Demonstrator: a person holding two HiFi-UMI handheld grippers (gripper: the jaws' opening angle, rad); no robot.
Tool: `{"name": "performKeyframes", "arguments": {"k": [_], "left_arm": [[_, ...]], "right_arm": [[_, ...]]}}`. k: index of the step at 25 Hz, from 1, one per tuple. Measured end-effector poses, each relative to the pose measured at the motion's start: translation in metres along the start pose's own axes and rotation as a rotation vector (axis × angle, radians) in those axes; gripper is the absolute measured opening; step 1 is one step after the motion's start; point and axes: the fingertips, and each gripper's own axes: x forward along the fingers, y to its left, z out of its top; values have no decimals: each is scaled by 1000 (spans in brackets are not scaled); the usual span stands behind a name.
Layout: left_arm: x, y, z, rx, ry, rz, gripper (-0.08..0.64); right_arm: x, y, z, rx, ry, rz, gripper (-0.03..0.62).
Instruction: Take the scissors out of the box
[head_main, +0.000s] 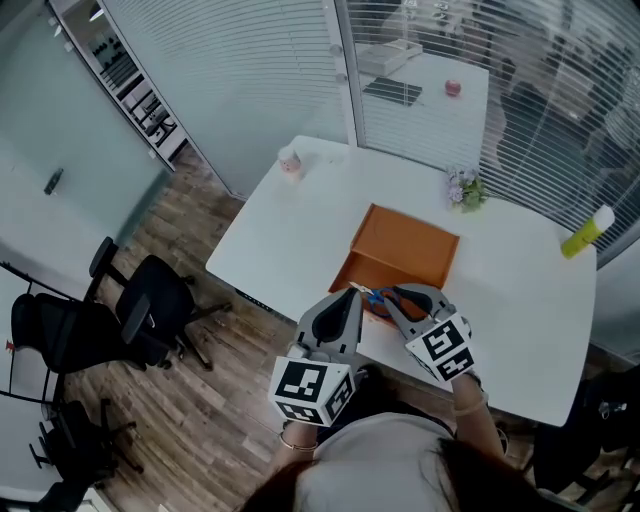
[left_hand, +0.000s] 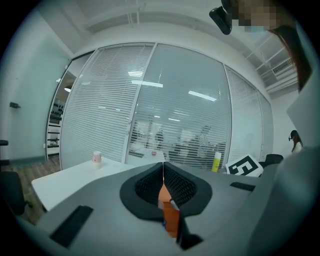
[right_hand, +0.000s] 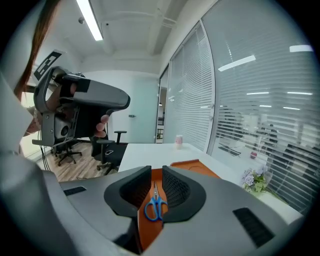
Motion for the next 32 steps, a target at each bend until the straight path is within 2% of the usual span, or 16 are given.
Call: {"name": "performKeyframes", "arguments": {"k": [25, 32], "left_arm": [[24, 53, -2, -27, 16, 2, 20], [30, 65, -5, -40, 25, 7, 21]], "right_arm": [[69, 6, -69, 36, 329, 105, 123], [82, 2, -87, 11, 412, 119, 132]]}}
